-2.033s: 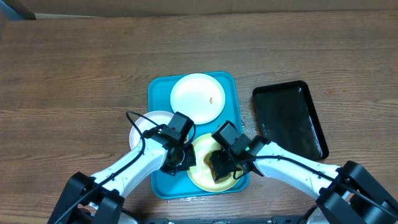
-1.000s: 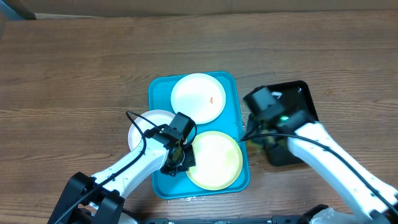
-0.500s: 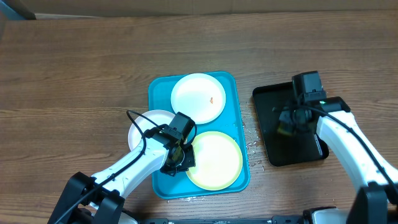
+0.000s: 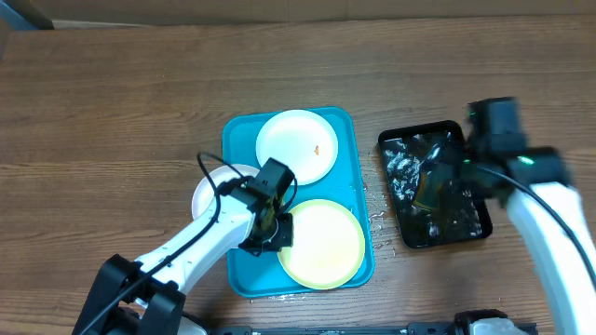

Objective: Clean dirty plates on tray and stack at the side
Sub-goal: 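Lift the yellow plate with left gripper and tilt it over black tray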

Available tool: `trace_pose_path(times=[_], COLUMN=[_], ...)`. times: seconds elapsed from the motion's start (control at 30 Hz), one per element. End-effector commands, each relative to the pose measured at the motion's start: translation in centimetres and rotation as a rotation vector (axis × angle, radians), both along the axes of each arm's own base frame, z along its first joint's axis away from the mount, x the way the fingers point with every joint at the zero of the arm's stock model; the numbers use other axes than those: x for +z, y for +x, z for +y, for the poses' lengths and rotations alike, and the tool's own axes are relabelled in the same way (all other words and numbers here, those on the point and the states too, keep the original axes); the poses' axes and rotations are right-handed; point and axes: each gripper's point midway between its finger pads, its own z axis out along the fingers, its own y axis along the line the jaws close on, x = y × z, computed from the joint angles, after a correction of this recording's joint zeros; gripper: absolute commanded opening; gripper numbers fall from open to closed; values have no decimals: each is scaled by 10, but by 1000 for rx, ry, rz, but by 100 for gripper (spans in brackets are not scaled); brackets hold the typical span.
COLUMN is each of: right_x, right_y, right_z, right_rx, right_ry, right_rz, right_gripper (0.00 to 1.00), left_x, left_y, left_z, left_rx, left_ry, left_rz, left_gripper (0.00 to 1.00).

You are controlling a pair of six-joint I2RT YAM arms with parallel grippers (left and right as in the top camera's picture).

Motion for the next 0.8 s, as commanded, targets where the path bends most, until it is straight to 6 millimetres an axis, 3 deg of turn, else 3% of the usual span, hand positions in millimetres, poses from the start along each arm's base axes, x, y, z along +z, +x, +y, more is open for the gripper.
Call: trace_pose_path(times=[0.0, 0.23, 0.33, 0.43, 0.57, 0.77], right_x=[47, 64, 63, 63, 62, 60], right_y=[-9, -36, -40, -39, -40, -44], right_z=[-6, -33, -37, -37, -37, -36], right_rx=[-12, -112, -129, -129, -129, -130], right_ry=[60, 55, 54, 54, 54, 55], right_rz=[-116, -143, -134, -133, -128, -110], right_gripper=[93, 95, 95, 95, 94, 95], left_x=[33, 95, 135, 159, 174, 167], left_y=[28, 71, 99, 122, 144, 158], left_z=[-13, -45, -64, -81, -106, -151], left_rx=[-50, -71, -52, -16, 25, -20], left_ry=[-31, -121, -192, -241, -225, -72], left_rz=[-77, -232, -358, -471, -626, -791], left_gripper=[4, 4, 4, 4, 4, 4])
